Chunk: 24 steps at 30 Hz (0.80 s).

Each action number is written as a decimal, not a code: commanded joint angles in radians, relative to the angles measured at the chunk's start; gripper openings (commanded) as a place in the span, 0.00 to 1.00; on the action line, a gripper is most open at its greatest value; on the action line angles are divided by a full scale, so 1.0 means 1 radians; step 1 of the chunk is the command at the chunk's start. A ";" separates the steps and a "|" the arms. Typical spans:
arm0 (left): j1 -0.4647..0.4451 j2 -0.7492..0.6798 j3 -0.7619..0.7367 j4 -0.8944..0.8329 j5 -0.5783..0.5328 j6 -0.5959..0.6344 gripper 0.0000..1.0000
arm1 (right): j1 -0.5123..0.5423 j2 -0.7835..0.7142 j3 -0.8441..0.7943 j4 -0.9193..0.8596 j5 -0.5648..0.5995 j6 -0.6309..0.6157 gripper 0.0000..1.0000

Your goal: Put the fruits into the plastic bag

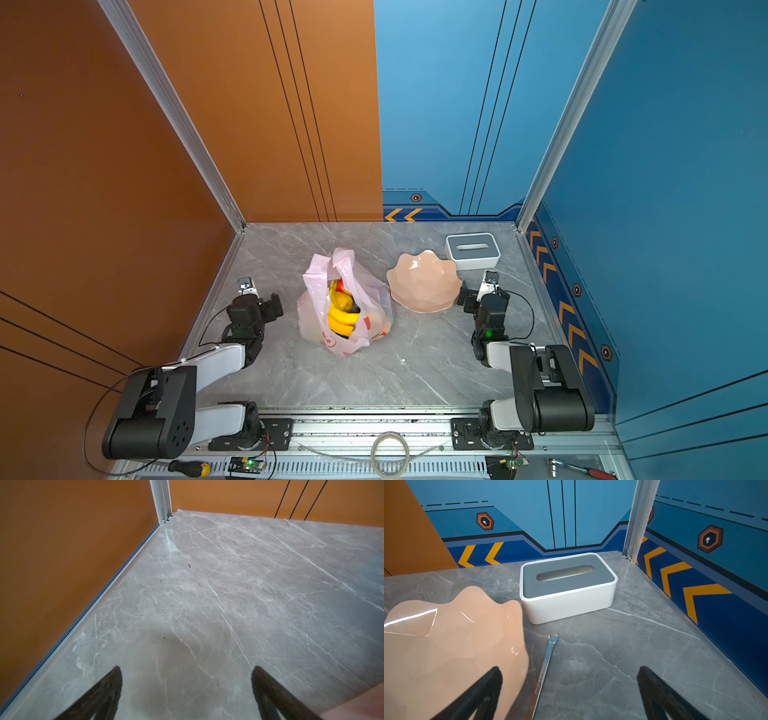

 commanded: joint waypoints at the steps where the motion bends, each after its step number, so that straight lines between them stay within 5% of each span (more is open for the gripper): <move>1: -0.007 0.042 0.052 0.053 0.049 0.033 0.98 | -0.008 0.021 0.003 0.012 -0.012 0.001 1.00; 24: -0.040 0.212 0.036 0.286 0.106 0.079 0.98 | 0.001 0.052 -0.006 0.064 -0.018 -0.015 1.00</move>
